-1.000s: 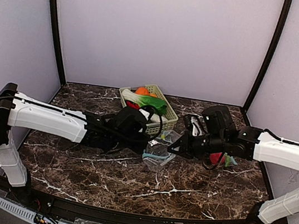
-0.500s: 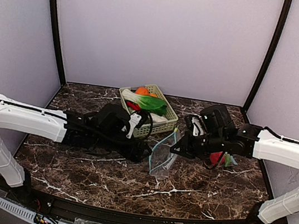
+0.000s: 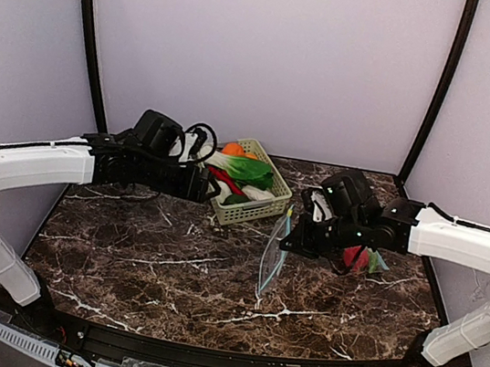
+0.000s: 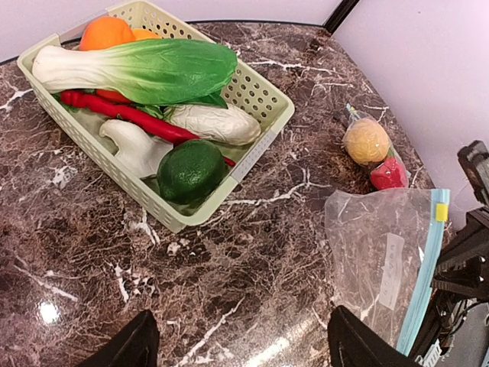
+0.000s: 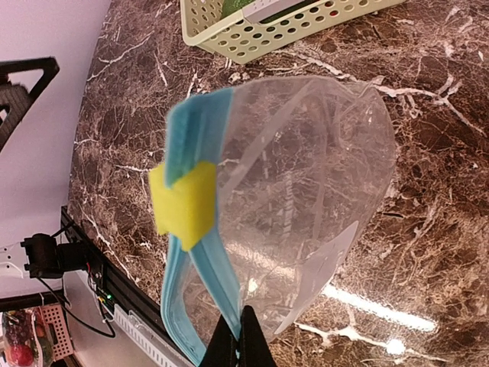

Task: Place the food in the zip-top bag and seal the zipper
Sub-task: Open the zipper food storage bag, then adjust the bin at the corner of the board.

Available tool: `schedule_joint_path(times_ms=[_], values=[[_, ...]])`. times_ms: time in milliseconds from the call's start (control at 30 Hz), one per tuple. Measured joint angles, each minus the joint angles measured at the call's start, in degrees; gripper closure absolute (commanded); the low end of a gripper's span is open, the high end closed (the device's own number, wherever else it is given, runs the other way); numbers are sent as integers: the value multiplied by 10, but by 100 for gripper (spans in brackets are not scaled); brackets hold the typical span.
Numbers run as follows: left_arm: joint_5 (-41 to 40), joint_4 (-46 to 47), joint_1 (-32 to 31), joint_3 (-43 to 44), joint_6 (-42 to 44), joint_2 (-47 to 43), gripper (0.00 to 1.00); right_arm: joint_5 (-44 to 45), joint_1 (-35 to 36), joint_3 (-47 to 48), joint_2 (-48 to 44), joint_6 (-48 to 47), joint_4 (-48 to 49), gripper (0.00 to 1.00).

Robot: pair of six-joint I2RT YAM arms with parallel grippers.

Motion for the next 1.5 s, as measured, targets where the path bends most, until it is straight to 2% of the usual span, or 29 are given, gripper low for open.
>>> schedule_joint_path(times_ms=[167,400,533,833,1133,1300,1500], values=[[11,-1,13,101,19,115,29,2,0,0,0,-2,0,100],[-9,-24,22,273,69,279,29,-1,0,0,9,-7,2,100],[-10,-31,31,321,86,341,27,-3,0,-2,11,-8,7,100],[15,-54,45,338,108,412,25,-10,0,-10,11,-9,15,100],[53,-37,44,321,130,411,28,-12,0,-13,11,-9,19,100],[56,-33,37,271,143,377,28,-12,0,-14,10,-10,23,100],[44,-68,11,169,143,300,26,-12,0,-15,10,-11,23,100]])
